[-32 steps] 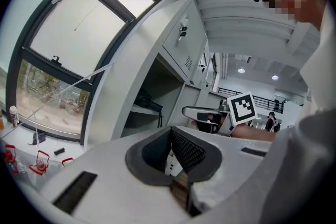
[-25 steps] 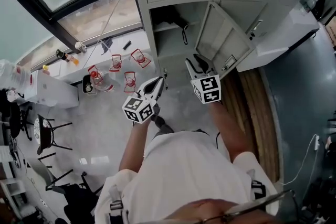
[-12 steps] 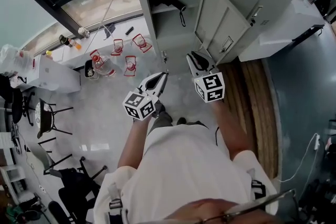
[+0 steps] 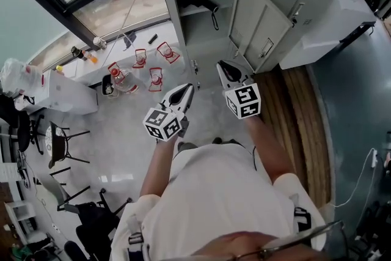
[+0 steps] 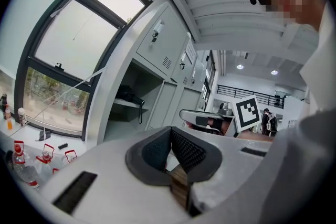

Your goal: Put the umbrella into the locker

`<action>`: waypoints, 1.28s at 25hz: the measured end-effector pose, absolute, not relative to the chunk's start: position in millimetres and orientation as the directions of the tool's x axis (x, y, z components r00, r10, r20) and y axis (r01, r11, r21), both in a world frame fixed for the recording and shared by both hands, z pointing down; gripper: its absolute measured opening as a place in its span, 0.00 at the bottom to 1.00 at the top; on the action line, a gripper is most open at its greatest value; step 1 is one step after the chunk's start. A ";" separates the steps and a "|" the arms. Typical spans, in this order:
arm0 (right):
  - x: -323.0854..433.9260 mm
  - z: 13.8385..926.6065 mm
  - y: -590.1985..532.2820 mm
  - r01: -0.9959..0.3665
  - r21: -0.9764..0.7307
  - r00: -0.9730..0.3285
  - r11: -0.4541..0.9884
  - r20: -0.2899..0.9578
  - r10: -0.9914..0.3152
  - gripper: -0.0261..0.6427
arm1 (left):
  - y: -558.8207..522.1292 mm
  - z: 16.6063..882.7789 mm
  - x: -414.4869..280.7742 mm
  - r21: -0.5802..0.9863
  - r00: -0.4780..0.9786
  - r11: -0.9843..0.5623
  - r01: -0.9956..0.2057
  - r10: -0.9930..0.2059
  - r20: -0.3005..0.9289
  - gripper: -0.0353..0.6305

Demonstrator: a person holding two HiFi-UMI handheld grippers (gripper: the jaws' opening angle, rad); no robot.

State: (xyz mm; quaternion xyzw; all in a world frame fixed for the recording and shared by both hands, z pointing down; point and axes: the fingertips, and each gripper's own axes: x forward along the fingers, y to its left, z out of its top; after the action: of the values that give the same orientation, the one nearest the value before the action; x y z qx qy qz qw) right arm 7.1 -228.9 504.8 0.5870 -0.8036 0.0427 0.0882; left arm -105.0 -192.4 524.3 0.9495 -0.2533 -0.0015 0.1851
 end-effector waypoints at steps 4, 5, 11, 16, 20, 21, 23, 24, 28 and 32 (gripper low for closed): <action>-4.7 496.1 -233.1 -0.959 0.044 -0.267 0.279 0.181 -0.947 0.07 | -201.1 518.9 -116.4 0.340 0.889 -0.825 -0.452 -0.450 0.089 0.06; -7.5 493.6 -233.3 -0.961 0.044 -0.260 0.272 0.179 -0.949 0.07 | -203.5 517.3 -121.1 0.338 0.892 -0.829 -0.446 -0.443 0.091 0.06; -17.4 483.7 -237.7 -0.972 0.042 -0.223 0.232 0.165 -0.961 0.06 | -227.0 502.6 -146.6 0.312 0.906 -0.852 -0.420 -0.417 0.079 0.06; -19.1 488.7 -230.8 -0.978 0.015 -0.203 0.209 0.175 -0.964 0.05 | -234.1 497.3 -151.5 0.313 0.917 -0.865 -0.393 -0.394 0.061 0.06; -17.6 492.0 -223.3 -0.979 0.005 -0.202 0.206 0.178 -0.963 0.05 | -235.0 496.8 -153.3 0.321 0.923 -0.869 -0.377 -0.381 0.052 0.06; -15.8 493.9 -221.7 -0.979 0.006 -0.198 0.202 0.184 -0.963 0.05 | -235.4 496.7 -153.7 0.321 0.923 -0.869 -0.377 -0.382 0.050 0.06; -12.3 496.1 -217.2 -0.982 -0.009 -0.188 0.189 0.189 -0.964 0.05 | -235.2 496.1 -154.7 0.320 0.922 -0.869 -0.378 -0.384 0.048 0.06; -11.5 496.0 -214.6 -0.982 -0.020 -0.186 0.186 0.188 -0.964 0.05 | -234.9 495.7 -155.4 0.320 0.922 -0.869 -0.377 -0.384 0.045 0.06; -16.6 493.4 -207.3 -0.977 0.015 -0.206 0.212 0.187 -0.961 0.05 | -236.1 494.7 -157.1 0.323 0.923 -0.869 -0.374 -0.384 0.036 0.06; -16.6 494.2 -204.1 -0.977 0.010 -0.208 0.214 0.187 -0.960 0.05 | -233.9 495.0 -157.3 0.330 0.923 -0.868 -0.372 -0.385 0.027 0.06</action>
State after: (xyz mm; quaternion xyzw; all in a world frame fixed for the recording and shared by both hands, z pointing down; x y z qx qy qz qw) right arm -16.6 -204.1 494.2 0.6246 -0.7752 0.0553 0.0763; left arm -157.3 -233.9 495.0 0.9662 -0.1958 -0.0198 0.1668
